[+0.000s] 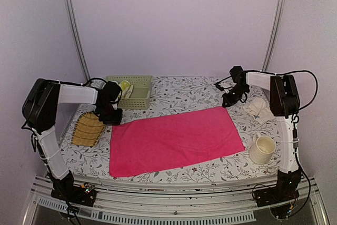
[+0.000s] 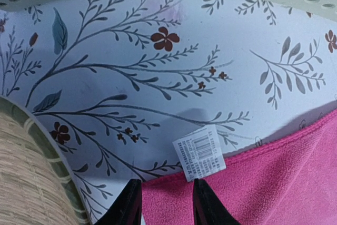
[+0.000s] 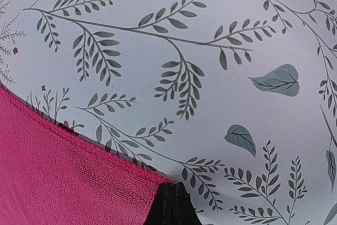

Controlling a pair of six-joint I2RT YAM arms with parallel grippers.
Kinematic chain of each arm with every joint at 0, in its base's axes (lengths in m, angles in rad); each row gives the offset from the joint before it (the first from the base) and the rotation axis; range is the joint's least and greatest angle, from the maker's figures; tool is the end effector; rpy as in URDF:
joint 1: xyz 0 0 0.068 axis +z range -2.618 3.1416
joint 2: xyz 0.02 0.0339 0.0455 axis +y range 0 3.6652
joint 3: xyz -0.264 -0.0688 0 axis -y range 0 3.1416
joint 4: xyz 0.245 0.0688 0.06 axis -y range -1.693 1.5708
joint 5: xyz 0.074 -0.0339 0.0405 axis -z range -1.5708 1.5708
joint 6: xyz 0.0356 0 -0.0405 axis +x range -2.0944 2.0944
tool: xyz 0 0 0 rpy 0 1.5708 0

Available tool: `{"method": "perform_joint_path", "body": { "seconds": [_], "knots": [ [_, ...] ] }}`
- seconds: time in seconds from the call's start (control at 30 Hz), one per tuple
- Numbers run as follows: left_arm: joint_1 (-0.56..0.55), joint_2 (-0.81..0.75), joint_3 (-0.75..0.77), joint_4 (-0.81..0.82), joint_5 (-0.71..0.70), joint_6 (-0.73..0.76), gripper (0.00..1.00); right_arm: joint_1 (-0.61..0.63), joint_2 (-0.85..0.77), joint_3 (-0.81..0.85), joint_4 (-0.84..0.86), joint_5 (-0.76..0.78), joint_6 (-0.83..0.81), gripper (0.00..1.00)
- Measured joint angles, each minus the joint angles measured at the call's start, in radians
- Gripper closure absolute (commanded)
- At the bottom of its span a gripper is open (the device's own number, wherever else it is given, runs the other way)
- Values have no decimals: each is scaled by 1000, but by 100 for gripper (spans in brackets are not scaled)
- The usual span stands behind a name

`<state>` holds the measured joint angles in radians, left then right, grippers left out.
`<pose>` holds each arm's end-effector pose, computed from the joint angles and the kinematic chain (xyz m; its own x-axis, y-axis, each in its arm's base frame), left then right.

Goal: Roll the towels
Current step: Smooth out the towel at the center of the board.

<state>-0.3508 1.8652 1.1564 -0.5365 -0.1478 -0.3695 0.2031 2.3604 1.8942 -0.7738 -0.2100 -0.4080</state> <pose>0.3367 -0.1176 0.1487 -0.9365 -0.0377 -0.3486 -0.0456 0.9989 0.0146 0.4771 0.1058 0.1399 -0.7457 -0.5498 -0.3764 -0.6095 0.7911 0.0521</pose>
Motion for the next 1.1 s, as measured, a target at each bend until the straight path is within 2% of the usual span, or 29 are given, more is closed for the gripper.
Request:
{"method": "perform_joint_path", "body": {
  "seconds": [0.27,0.5,0.77,0.87,1.0,1.1],
  "knots": [
    [0,-5,0,1,-8,1,64,-2,3,17,-4,21,0,98],
    [17,-43,0,8,-17,0,61,-22,61,134,-22,77,-4,98],
    [51,-58,-1,66,66,3,60,-40,68,141,-23,87,-7,98],
    [59,-21,28,54,101,18,59,-40,68,141,-24,74,-7,88],
    [71,33,77,31,116,49,58,-40,67,136,-27,56,-5,68],
    [78,40,79,13,116,63,58,-40,58,115,-28,34,-3,65]
  ]
}}
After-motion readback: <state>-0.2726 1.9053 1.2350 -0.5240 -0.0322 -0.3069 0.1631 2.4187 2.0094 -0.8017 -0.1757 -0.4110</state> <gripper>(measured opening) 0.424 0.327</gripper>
